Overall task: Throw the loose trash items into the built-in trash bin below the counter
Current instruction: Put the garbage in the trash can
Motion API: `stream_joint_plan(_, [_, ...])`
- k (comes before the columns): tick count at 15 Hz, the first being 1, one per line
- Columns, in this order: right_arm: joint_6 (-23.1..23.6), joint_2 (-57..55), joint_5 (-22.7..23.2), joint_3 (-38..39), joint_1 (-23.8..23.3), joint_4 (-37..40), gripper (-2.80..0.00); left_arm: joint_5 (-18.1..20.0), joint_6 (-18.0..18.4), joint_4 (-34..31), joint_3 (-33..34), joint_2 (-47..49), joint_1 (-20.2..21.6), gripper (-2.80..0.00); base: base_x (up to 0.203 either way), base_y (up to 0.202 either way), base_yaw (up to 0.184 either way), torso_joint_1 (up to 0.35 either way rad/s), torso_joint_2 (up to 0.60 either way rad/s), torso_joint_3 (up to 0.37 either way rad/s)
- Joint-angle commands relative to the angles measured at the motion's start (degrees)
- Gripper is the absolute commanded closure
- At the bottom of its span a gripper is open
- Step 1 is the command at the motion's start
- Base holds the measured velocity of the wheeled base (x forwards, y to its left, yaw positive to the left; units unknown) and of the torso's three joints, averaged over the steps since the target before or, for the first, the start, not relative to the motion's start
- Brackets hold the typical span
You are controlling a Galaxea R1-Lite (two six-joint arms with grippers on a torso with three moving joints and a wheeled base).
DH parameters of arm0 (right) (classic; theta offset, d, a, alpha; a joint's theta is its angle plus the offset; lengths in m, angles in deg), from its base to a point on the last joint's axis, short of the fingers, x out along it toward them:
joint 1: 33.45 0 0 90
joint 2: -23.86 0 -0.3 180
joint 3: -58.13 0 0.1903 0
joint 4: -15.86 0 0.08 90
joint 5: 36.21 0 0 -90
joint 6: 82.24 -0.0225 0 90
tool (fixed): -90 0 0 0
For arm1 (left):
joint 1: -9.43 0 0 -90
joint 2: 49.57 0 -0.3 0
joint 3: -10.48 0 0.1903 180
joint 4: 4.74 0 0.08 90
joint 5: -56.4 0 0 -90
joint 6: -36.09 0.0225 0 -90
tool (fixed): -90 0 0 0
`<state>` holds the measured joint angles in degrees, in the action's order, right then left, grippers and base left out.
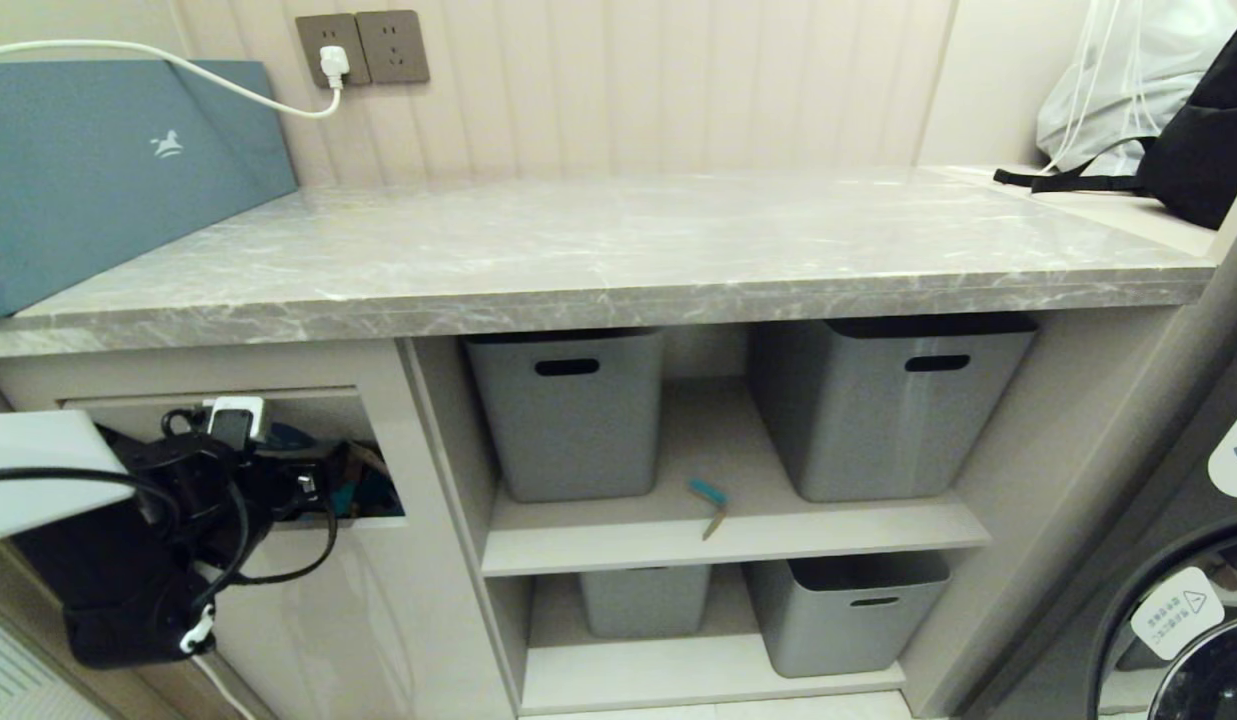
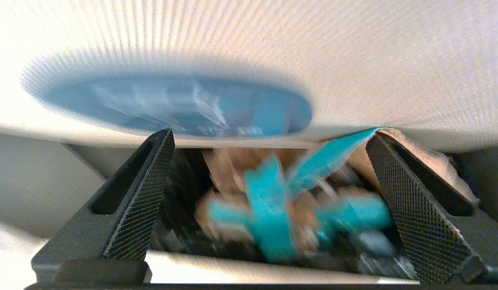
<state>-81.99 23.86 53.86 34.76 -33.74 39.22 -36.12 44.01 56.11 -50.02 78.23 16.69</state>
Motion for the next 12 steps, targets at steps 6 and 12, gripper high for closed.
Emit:
stream_joint_plan(6, [0.0, 0.0, 0.0, 0.0, -0.1, 0.0, 0.00, -0.1, -2.0, -0.9, 3.6, -4.5, -0.1, -2.80, 0.000, 0.000, 0.000, 0.000, 0.00, 0.000])
stream_joint_plan(12, [0.0, 0.0, 0.0, 0.0, 0.0, 0.0, 0.00, -0.2, -2.9, -0.7, 6.4, -4.7, -6.6, -2.80, 0.000, 0.000, 0.000, 0.000, 0.00, 0.000])
